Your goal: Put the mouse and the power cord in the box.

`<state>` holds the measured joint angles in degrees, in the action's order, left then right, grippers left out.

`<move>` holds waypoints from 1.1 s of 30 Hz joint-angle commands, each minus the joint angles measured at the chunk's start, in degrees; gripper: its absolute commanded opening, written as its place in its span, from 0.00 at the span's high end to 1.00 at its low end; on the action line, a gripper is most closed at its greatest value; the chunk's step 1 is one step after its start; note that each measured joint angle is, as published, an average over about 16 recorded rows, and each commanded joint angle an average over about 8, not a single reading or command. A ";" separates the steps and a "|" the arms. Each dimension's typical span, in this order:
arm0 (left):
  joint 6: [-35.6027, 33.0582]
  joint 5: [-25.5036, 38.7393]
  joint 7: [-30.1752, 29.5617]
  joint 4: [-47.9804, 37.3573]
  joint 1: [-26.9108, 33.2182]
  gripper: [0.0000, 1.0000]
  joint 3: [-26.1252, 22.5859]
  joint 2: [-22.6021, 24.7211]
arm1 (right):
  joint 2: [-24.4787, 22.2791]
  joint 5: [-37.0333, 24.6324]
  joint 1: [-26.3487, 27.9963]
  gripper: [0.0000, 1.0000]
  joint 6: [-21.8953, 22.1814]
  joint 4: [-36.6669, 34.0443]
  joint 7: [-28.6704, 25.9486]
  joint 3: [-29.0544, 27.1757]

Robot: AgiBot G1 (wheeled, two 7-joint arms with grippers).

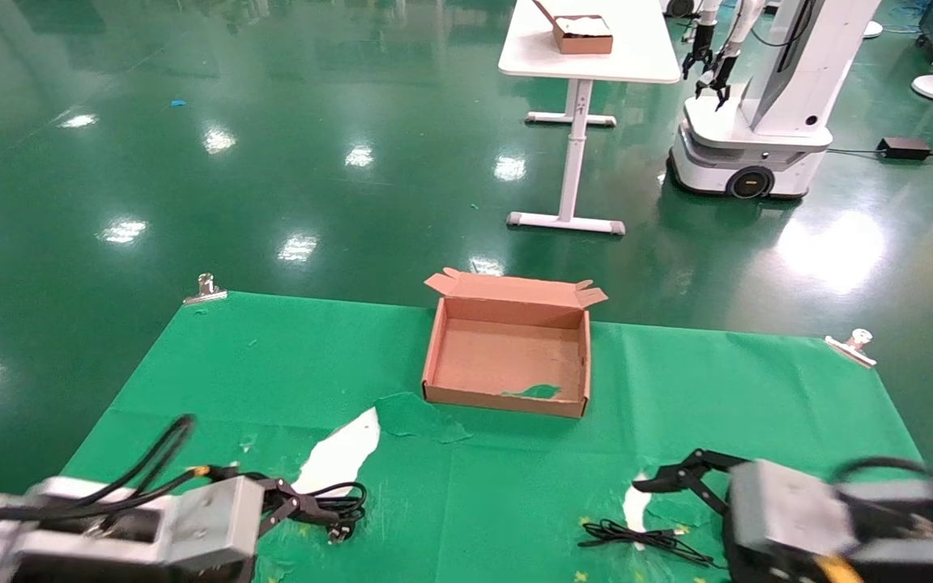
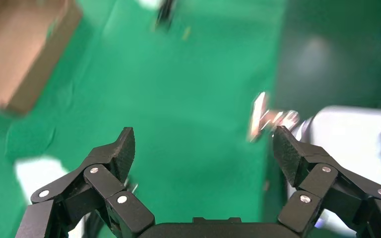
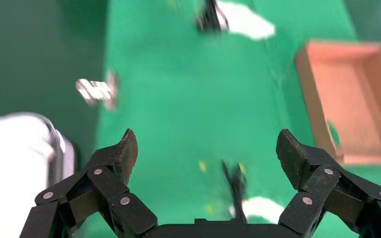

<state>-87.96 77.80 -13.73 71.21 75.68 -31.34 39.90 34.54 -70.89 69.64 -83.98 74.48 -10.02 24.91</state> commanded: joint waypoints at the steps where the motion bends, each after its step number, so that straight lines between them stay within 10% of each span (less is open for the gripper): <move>1: 0.08 4.32 0.07 -1.87 2.24 0.00 -1.69 1.75 | 1.05 -5.01 2.34 0.00 0.43 0.22 -1.04 1.67; 11: 0.85 7.24 -0.09 -2.87 2.71 0.00 -2.72 2.59 | 1.47 -5.76 2.58 0.00 0.59 -0.22 -1.46 1.97; 23: 16.10 30.48 -3.48 -15.14 5.24 0.00 -9.99 14.26 | 0.92 -6.16 1.70 0.00 2.27 0.54 -3.28 1.63; 33: 21.04 36.50 -1.13 -27.05 9.59 0.00 -11.97 20.19 | 0.46 -5.68 1.16 0.00 2.14 0.27 -4.10 1.59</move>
<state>-66.88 114.10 -14.80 44.76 84.87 -43.26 59.80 35.10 -76.73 70.99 -81.86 74.71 -14.01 26.54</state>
